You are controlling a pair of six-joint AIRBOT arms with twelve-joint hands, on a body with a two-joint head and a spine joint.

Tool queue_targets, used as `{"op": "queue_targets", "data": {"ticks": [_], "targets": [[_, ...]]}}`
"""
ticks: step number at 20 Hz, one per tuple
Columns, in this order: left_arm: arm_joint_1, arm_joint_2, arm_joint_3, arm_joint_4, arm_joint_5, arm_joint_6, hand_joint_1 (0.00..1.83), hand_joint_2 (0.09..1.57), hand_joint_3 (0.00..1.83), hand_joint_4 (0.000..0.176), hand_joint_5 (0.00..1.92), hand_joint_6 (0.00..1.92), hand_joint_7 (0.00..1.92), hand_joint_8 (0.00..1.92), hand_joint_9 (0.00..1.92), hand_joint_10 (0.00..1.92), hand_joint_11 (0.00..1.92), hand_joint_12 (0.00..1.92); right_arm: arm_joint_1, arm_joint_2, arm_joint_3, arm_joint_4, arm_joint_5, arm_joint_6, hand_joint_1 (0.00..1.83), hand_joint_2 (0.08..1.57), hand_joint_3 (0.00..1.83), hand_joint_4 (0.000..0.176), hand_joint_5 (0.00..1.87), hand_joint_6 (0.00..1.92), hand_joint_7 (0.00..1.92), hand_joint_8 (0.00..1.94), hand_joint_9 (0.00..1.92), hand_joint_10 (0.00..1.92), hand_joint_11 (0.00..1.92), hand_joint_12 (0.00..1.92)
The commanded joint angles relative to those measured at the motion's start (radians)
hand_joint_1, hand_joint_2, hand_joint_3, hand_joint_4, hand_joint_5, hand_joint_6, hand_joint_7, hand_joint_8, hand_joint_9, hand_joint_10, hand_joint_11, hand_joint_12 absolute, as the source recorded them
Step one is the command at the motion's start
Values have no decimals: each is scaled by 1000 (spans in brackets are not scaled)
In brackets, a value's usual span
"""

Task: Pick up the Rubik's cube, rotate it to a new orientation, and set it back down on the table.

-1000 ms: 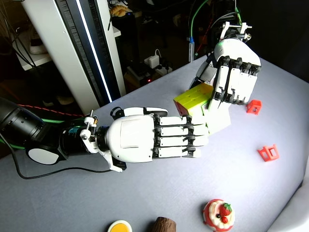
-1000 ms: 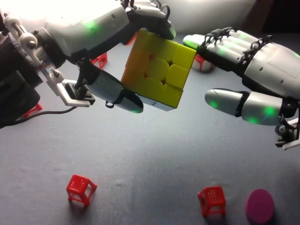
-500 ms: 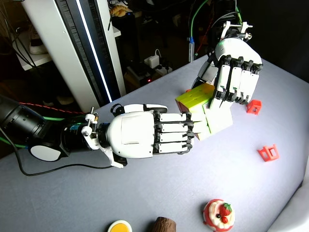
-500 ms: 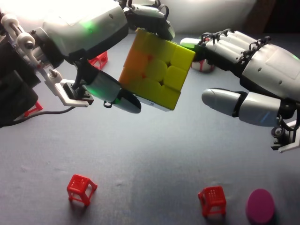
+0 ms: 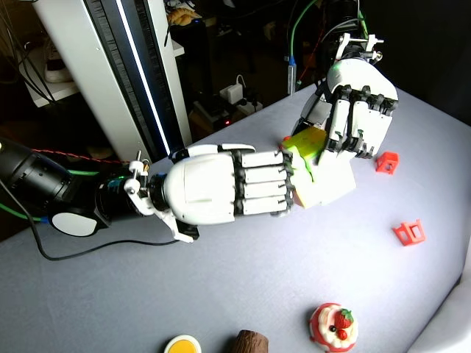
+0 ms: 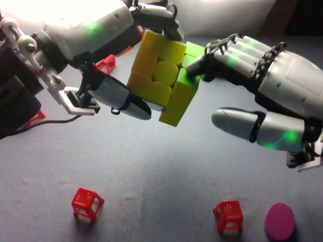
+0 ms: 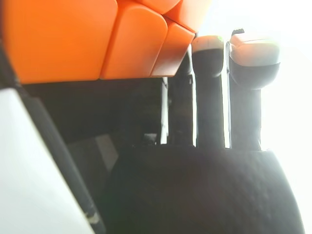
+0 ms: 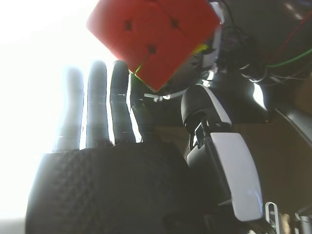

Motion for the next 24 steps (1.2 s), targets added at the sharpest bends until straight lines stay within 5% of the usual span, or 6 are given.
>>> {"op": "queue_targets", "data": {"ticks": [1, 4, 6, 16, 18, 24], "targets": [[-12, 2, 3, -43, -166, -6, 1097, 727, 1086, 0, 834, 1647, 1257, 1921, 1430, 1921, 1544, 1921, 4, 1, -7, 12, 119, 7, 11, 1437, 2, 0, 1, 1303, 181, 1318, 57, 1560, 0, 1919], [-6, 2, 5, -70, -178, 2, 1138, 707, 1131, 0, 859, 1770, 1335, 1921, 1512, 1921, 1600, 1921, 3, 2, -23, -18, 121, 7, 0, 1460, 9, 0, 35, 1276, 188, 1347, 100, 1571, 0, 1921], [-3, 2, 5, -75, -182, 2, 1455, 777, 770, 0, 1042, 1915, 1363, 1921, 1521, 1921, 1588, 1921, 3, 0, -24, -27, 121, 7, 26, 1463, 6, 0, 29, 1329, 164, 1387, 73, 1587, 0, 1921], [2, 2, 3, -87, -196, 2, 1411, 791, 722, 0, 1053, 1921, 1346, 1921, 1492, 1921, 1584, 1921, -40, -41, 5, -6, 105, 7, 320, 1366, 0, 0, 0, 1298, 116, 1302, 54, 1594, 0, 1921], [3, 1, 4, -88, -193, 3, 1088, 694, 1192, 0, 858, 1750, 1356, 1921, 1506, 1921, 1596, 1921, -42, -41, 0, -4, 113, 7, 285, 1378, 0, 0, 1, 1295, 142, 1280, 62, 1570, 0, 1921], [31, -27, 28, -144, -160, 3, 1224, 536, 1601, 0, 890, 1900, 1128, 1874, 1414, 1921, 1495, 1921, -22, 43, -70, -8, 132, 7, 165, 1433, 0, 0, 25, 1333, 163, 1368, 123, 1560, 0, 1899]]}}
